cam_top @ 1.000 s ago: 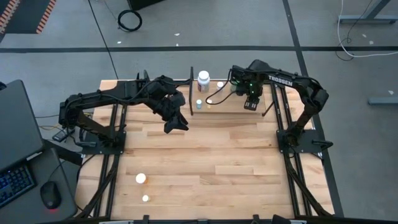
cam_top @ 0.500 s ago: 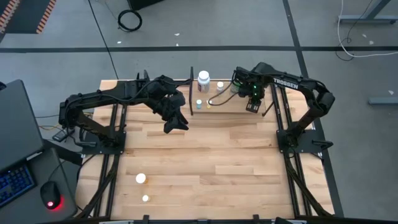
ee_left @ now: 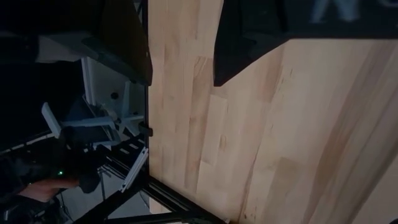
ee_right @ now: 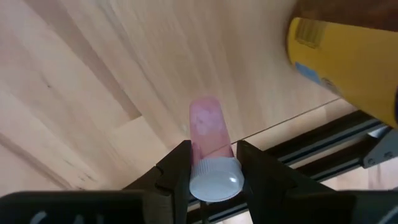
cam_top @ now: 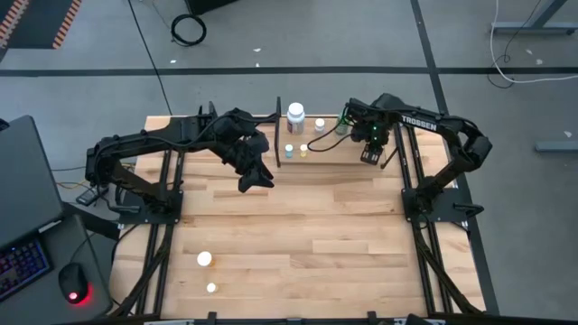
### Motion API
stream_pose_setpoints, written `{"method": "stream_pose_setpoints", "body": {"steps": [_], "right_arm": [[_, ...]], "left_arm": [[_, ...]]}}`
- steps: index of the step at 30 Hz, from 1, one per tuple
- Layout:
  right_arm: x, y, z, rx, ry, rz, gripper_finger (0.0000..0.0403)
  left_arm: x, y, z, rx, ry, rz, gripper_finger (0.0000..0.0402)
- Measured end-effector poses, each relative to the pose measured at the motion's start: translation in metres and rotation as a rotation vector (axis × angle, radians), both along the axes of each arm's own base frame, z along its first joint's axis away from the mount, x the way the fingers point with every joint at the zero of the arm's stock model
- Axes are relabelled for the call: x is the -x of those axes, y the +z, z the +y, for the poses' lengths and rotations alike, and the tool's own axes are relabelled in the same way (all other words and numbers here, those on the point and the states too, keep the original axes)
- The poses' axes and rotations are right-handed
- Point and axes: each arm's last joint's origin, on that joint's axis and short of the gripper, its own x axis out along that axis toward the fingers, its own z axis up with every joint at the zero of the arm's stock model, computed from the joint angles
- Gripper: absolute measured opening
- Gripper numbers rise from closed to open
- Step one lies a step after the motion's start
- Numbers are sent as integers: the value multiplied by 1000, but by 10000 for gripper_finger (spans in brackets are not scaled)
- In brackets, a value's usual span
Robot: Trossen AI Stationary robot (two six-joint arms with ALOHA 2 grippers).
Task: Pick and place medicine bottles onto shelf by color
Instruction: Put the pink pill bottle on the shelf
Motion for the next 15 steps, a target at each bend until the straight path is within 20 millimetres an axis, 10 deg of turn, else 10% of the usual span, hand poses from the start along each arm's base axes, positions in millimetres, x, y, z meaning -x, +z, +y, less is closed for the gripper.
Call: {"method": "stream_pose_setpoints", "body": {"steps": [15], "right_arm": [[-5,-1,-6,70,-10,-40,128]], "left_arm": [[-1,1,0,18,15,-6,183]]}}
